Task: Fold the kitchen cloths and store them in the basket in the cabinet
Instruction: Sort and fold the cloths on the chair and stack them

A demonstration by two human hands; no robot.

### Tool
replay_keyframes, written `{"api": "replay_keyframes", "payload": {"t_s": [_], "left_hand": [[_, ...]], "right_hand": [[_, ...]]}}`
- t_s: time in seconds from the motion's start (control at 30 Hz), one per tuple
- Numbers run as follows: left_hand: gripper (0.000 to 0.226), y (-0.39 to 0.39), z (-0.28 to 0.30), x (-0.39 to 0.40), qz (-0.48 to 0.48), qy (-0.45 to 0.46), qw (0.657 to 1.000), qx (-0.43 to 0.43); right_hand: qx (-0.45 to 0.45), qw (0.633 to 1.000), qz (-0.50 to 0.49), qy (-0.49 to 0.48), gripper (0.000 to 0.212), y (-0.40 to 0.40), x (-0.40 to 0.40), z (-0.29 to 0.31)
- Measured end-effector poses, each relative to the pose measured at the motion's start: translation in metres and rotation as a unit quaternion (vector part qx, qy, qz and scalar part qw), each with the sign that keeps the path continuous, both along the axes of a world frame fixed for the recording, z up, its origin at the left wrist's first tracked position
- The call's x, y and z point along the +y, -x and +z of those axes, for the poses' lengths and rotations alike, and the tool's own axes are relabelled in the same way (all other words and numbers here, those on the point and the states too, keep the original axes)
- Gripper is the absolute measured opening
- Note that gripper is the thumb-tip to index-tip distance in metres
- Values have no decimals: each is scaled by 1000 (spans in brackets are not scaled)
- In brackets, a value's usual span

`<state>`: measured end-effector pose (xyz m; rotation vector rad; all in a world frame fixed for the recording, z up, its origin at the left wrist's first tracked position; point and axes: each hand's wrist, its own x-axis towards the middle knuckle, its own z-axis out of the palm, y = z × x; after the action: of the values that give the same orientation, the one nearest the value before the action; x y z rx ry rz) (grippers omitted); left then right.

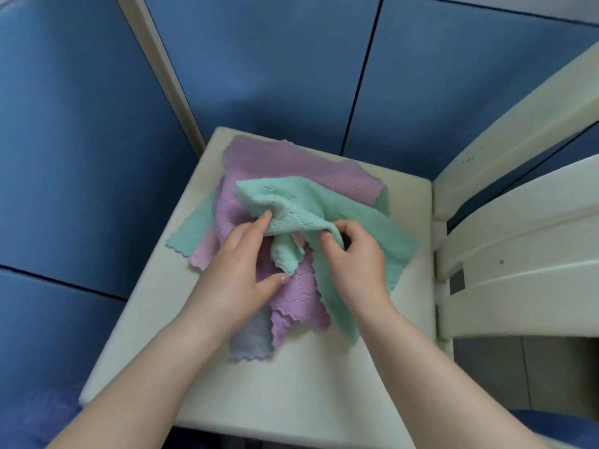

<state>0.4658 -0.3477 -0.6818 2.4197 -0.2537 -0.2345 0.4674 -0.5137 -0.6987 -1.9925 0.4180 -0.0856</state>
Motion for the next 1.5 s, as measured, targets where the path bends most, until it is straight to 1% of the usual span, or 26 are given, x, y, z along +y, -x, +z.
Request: {"api": "replay_keyframes", "payload": {"t_s": [0.1,0.2,0.27,0.33,0.4,0.47,0.57,0.63,0.73,0.77,0.8,0.83,0.9,0.93,0.97,1.03,1.13,1.23,1.33,1.4,1.5], "left_hand": [[83,11,8,5,35,-13,998,-47],[61,18,26,4,33,-24,985,-168],[48,16,38,1,27,-10,974,-223],[40,17,56,-1,24,6,959,-281],[35,18,77,-5,25,34,951,-307],[35,23,97,-8,24,61,946,-318],[35,30,115,-12,16,74,939,-334],[33,37,126,-14,9,79,933,-351],[26,50,142,-13,-8,75,920,-385],[22,55,147,-11,-17,66,915,-399],[18,60,152,-9,-27,56,911,-409],[16,64,156,-6,-37,47,909,-413],[18,75,166,2,-49,34,909,-413],[18,80,171,5,-48,30,912,-406],[15,86,177,9,-43,24,917,-395],[8,93,189,13,-42,12,929,-366],[7,99,202,19,-43,-3,939,-341],[4,99,211,24,-43,-2,939,-340],[5,96,216,27,-45,-1,938,-345],[5,94,218,31,-46,-8,945,-325],[7,84,216,40,-39,-19,954,-296]], "right_hand": [[-8,1000,-6,-13,22,4,2,7],[-26,999,4,-35,32,9,1,28],[-46,998,20,-39,38,11,3,48],[-65,997,35,-32,40,17,5,76],[-85,995,55,-22,41,23,5,99],[-112,991,76,-27,41,31,3,122],[-122,984,123,-32,41,41,1,147],[-123,980,154,-31,36,52,0,163],[-118,974,191,10,22,71,0,187],[-111,972,203,29,23,78,0,193],[-102,970,213,59,28,85,-1,197],[-92,965,222,102,38,92,-1,200],[-72,943,236,225,61,105,-1,204],[-62,926,239,286,69,111,-1,206],[-61,910,237,334,71,116,0,208],[-94,897,213,375,63,123,0,210],[-189,896,155,371,48,130,0,214],[-256,873,148,388,44,135,4,220],[-271,863,171,390,36,135,12,222],[-264,855,181,408,27,133,12,222],[-259,834,175,455,26,123,10,220]]}}
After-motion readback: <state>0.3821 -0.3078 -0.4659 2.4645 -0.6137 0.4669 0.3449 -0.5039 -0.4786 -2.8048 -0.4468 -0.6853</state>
